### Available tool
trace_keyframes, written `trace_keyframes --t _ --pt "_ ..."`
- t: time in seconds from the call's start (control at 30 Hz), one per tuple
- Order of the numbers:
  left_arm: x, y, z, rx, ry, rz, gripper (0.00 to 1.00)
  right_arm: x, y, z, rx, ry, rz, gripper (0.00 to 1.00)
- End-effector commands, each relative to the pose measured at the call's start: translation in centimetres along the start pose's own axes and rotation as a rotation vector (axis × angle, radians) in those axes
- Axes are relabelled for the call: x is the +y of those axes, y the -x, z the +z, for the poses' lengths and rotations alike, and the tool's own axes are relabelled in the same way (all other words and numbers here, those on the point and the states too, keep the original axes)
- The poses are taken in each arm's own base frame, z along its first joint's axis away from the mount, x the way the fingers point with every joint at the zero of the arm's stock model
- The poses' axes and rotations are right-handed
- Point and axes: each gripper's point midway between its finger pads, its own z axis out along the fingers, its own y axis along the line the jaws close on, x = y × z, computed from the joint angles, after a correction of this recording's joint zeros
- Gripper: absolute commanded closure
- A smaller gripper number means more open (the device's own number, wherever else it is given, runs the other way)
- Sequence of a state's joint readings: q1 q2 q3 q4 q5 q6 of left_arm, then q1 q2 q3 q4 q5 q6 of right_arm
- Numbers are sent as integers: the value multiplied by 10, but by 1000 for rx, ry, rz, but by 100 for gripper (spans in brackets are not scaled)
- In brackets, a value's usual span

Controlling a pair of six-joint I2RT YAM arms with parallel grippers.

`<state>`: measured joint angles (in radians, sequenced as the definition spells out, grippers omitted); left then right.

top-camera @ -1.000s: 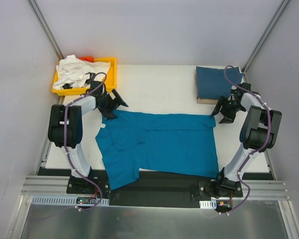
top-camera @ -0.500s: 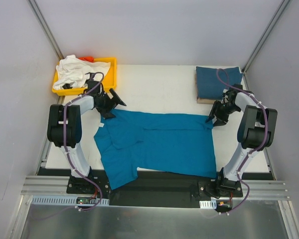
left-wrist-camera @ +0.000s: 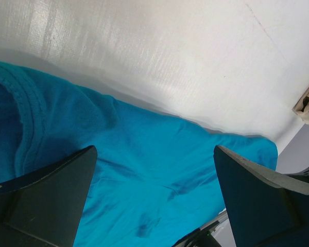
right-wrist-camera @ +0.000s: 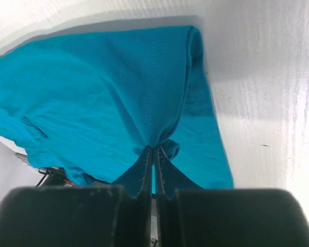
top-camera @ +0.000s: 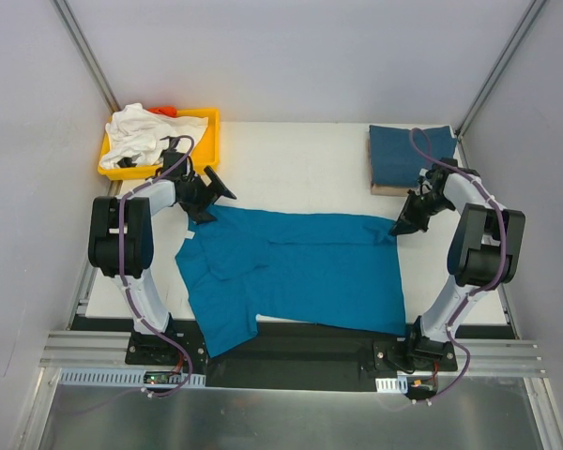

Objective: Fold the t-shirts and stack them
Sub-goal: Fold the flattened tshirt in 1/3 of the way

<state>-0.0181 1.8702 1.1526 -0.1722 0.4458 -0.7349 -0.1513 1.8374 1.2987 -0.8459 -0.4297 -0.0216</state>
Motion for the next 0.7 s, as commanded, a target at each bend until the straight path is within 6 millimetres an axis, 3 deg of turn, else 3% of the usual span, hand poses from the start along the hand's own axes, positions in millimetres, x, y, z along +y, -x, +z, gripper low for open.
trace_keyframes --t 0.0,0.1,0.27,0.43,0.5,0.6,0.67 --pt "22 -1 0 -3 70 35 1 -4 10 -8 -43 -68 -17 99" --pt "28 9 -6 -29 83 30 1 -25 14 -12 -59 -200 -16 99" --pt "33 17 -9 -27 96 65 1 -40 6 0 -8 -254 -5 99" --pt "18 15 -8 32 16 139 1 -23 0 17 39 -167 -61 83" --pt "15 14 -8 45 2 149 1 -16 1 16 36 -156 -87 65" --pt "13 14 -10 47 -2 162 1 -8 3 9 20 -163 -114 53" --pt "10 16 -13 42 -11 168 1 0 5 0 -8 -162 -137 51"
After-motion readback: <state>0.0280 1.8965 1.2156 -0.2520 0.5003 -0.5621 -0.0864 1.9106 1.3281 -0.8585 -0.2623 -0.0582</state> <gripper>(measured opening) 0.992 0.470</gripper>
